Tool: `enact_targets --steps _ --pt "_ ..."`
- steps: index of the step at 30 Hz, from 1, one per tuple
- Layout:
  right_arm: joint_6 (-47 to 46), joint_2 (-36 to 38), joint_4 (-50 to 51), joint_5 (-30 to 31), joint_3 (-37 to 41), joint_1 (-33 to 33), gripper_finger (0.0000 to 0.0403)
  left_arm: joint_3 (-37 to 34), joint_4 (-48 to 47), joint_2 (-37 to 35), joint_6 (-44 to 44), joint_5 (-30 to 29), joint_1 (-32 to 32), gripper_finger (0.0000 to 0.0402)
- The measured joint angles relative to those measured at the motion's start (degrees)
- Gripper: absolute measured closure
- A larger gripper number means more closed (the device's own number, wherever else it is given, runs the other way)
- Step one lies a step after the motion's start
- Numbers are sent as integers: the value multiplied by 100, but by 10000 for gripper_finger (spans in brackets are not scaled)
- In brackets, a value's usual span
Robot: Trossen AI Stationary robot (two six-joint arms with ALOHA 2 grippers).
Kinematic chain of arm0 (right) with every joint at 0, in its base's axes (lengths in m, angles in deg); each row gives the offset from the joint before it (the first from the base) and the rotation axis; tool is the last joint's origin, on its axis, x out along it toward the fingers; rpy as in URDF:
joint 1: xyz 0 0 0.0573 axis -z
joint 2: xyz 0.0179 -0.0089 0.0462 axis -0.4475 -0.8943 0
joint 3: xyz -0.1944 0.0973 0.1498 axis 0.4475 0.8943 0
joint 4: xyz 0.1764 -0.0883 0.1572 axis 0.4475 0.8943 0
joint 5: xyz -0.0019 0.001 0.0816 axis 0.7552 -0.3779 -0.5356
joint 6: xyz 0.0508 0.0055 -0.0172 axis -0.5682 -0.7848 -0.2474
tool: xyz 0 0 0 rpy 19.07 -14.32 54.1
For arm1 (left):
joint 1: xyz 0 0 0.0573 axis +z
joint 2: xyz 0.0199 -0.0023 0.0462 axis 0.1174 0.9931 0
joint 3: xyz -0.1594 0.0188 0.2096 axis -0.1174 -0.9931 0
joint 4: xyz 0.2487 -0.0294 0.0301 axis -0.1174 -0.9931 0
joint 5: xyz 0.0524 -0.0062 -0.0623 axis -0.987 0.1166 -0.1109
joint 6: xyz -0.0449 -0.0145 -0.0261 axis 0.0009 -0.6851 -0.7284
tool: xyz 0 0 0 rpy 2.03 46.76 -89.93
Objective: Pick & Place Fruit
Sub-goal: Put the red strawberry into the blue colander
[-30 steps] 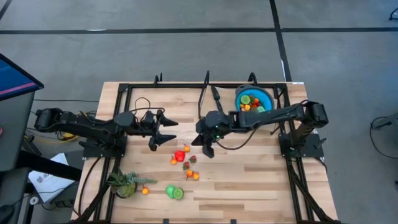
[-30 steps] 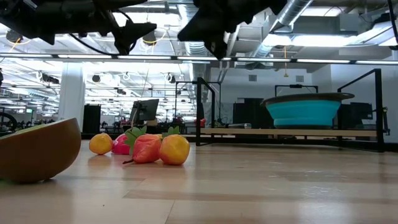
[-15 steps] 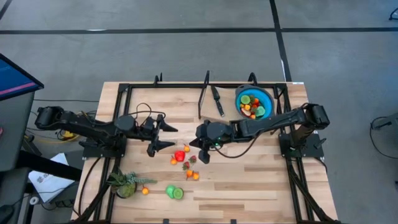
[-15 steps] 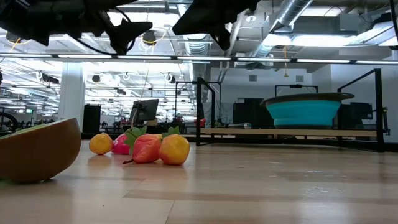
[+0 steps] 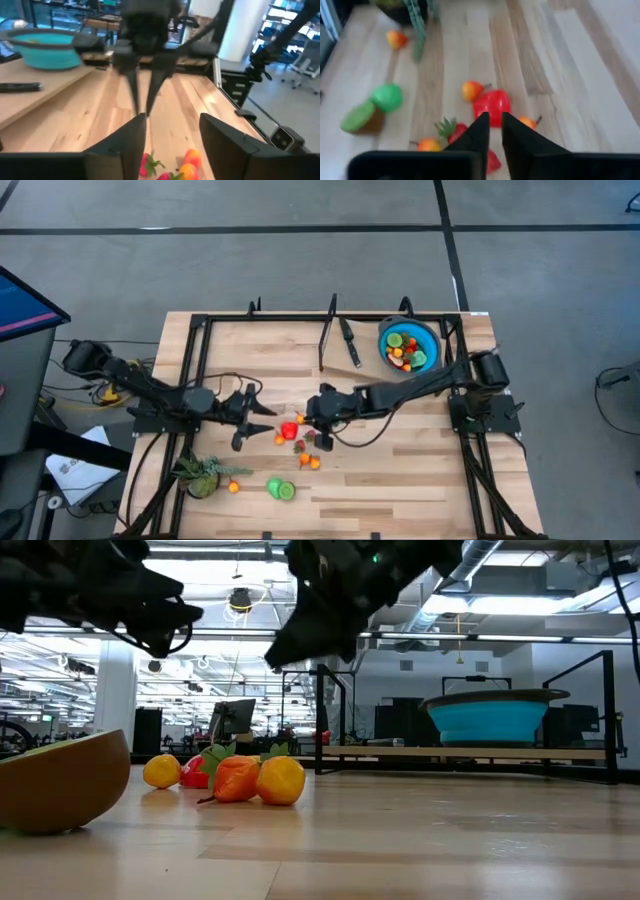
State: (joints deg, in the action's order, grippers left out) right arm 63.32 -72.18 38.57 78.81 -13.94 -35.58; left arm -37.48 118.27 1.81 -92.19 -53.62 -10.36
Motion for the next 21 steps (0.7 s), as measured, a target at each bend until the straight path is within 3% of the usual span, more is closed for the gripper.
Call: enact_targets --steps 12,21 --pt "299 -683 232 -105 -2 -11 190 -3 13 0 61 -296 -356 288" --pt "530 -891 108 -286 -2 -79 164 -3 9 0 63 -300 -352 298"
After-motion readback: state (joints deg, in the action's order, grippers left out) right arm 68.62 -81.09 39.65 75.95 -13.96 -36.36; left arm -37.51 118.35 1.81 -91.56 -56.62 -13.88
